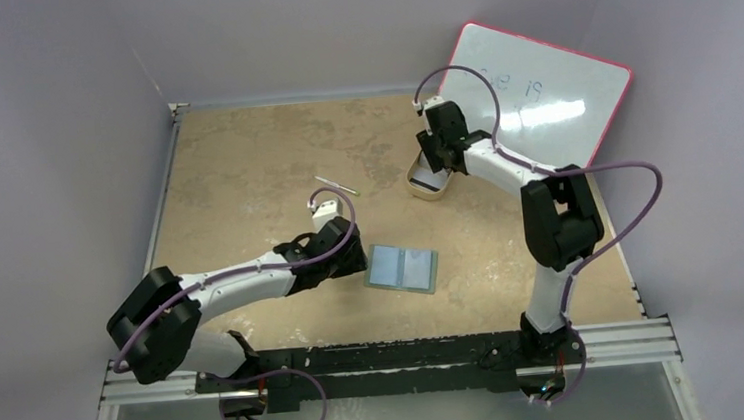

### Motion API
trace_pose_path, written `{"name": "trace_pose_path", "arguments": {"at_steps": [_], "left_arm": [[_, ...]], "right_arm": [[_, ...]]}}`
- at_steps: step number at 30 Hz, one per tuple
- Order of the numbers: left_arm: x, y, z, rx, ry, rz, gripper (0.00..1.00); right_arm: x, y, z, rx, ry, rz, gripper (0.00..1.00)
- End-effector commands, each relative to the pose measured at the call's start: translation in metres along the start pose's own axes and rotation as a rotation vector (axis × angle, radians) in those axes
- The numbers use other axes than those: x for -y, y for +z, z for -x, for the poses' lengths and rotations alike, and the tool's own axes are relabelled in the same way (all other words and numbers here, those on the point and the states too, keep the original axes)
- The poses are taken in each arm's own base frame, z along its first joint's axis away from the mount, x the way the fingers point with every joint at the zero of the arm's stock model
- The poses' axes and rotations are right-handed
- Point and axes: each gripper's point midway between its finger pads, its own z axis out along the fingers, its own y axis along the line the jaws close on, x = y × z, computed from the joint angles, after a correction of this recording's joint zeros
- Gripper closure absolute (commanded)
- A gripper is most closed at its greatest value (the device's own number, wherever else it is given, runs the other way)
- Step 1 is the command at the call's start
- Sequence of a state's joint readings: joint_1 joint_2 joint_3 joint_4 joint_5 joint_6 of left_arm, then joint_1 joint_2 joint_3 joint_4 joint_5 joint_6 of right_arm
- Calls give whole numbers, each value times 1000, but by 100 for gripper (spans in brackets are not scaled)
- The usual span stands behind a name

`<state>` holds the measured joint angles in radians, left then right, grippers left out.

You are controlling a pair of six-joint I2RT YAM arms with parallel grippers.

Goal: Put the credit cards into the card holder
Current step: Pick up the credit card from the storage box.

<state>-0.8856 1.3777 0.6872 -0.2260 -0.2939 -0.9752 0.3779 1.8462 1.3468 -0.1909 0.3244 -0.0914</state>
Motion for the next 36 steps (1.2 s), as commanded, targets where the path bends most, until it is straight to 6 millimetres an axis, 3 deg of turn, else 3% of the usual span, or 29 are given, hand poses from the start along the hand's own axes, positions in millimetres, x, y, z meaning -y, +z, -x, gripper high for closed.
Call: {"name": "trace_pose_path", "arguments": {"at_steps": [1,12,16,21,36], "left_arm": [[3,5,13,51,27,5,44],[1,13,6,30,29,13,54],[1,12,6,31,28,12,62],[-1,10,5,28,22,16,66],[0,0,9,40,6,0,63]], "right_arm": [[19,-2,30,53,-77,-61,42],[17,26,19,5,-112,-99,45],[18,29,17,4,-104,-117,48],[22,29,14,-2,-110,-139,54],[37,11,32,49,-103,-184,69]]}}
